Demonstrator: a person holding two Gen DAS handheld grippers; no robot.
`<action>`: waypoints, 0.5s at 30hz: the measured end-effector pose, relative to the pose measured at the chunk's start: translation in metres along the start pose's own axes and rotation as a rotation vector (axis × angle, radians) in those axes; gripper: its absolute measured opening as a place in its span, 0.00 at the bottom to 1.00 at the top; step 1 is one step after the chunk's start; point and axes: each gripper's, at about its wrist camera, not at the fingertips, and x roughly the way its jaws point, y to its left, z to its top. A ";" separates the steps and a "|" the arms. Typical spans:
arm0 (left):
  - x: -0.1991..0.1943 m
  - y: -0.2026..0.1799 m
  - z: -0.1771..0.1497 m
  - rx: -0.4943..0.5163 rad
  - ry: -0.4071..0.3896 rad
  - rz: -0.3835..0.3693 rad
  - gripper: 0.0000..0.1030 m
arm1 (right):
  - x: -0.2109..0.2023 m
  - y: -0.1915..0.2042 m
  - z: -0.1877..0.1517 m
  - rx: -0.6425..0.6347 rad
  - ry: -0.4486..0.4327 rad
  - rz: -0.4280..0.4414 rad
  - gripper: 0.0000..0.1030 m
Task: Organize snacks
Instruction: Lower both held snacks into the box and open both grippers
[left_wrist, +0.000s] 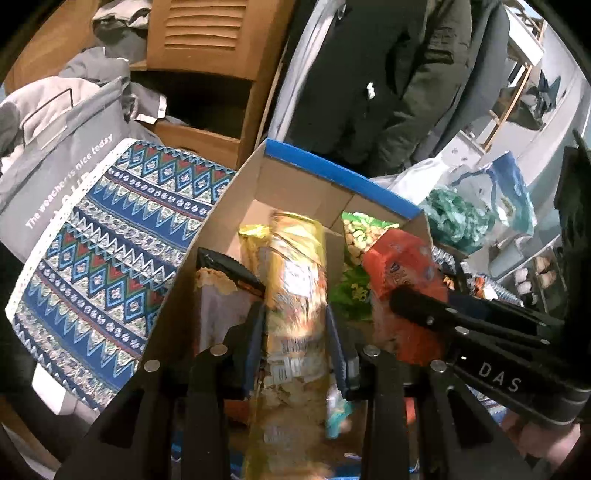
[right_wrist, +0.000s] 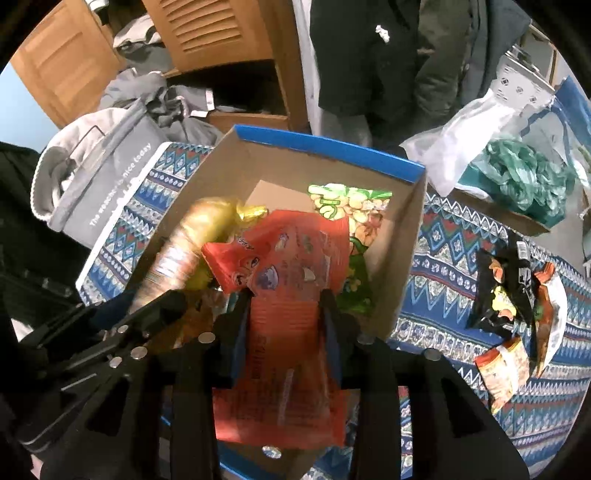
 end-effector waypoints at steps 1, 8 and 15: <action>0.001 0.001 0.002 -0.007 -0.002 -0.001 0.32 | 0.000 0.000 0.001 0.004 -0.002 -0.002 0.41; -0.001 0.004 0.008 -0.050 -0.005 -0.007 0.44 | -0.013 -0.011 0.006 0.024 -0.041 -0.009 0.62; -0.007 -0.013 0.010 -0.035 -0.015 -0.021 0.52 | -0.028 -0.025 0.005 0.017 -0.070 -0.051 0.65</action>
